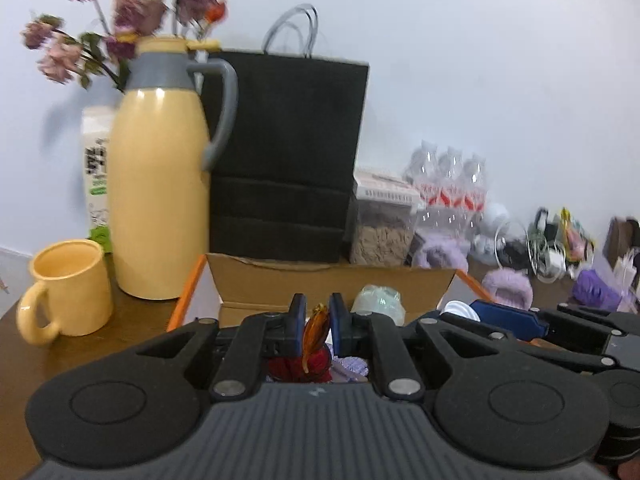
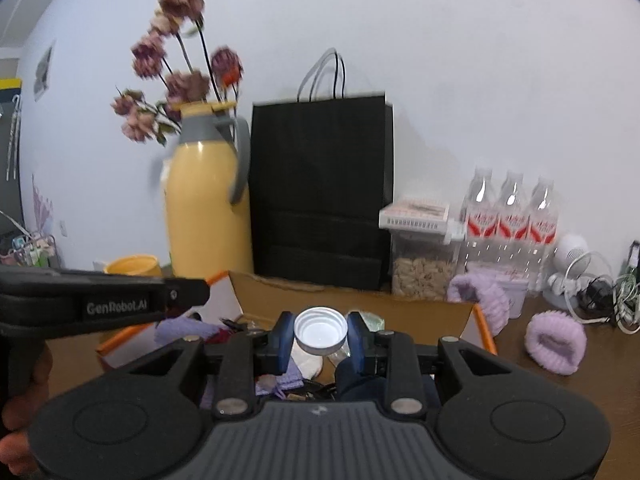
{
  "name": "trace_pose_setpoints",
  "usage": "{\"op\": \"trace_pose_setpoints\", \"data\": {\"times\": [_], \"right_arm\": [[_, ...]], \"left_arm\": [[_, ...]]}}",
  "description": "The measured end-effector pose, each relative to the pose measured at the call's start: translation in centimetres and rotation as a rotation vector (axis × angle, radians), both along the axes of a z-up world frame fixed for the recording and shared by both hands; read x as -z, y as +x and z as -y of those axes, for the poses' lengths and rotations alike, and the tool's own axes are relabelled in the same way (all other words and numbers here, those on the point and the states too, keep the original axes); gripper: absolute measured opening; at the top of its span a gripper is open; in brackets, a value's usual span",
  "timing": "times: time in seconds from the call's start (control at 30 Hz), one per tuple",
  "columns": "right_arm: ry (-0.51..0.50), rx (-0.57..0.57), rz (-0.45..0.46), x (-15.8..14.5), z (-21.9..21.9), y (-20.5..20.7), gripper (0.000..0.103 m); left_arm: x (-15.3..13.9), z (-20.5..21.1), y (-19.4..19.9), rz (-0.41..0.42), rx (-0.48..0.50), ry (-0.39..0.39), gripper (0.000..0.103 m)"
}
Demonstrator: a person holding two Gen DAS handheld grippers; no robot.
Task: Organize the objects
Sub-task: 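Release the orange clip into the box with the left tool while the right tool drops the cap in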
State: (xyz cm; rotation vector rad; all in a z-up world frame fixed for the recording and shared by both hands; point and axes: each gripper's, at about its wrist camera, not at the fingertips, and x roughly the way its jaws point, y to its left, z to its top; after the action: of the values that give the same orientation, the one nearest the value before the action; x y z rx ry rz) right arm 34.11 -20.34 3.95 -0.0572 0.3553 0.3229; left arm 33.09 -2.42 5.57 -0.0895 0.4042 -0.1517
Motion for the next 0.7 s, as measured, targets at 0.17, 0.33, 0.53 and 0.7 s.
{"op": "trace_pose_setpoints", "data": {"times": [0.17,0.33,0.53,0.7], "right_arm": [[-0.019,0.021,-0.054,1.4,0.3,1.4,0.042],[-0.027,0.050,-0.021,1.1,0.7,0.4,0.102],[-0.048,0.075,0.004,-0.2,0.6,-1.6,0.103],[-0.037,0.081,0.020,-1.3,0.7,-4.3,0.103]], "left_arm": [[1.1,-0.1,1.8,-0.011,0.033,0.047,0.031],[0.8,-1.2,0.8,0.051,-0.034,0.029,0.103],[-0.1,-1.4,-1.2,0.045,-0.058,0.043,0.103],[-1.0,-1.3,-4.1,0.047,-0.060,0.058,0.103]]}}
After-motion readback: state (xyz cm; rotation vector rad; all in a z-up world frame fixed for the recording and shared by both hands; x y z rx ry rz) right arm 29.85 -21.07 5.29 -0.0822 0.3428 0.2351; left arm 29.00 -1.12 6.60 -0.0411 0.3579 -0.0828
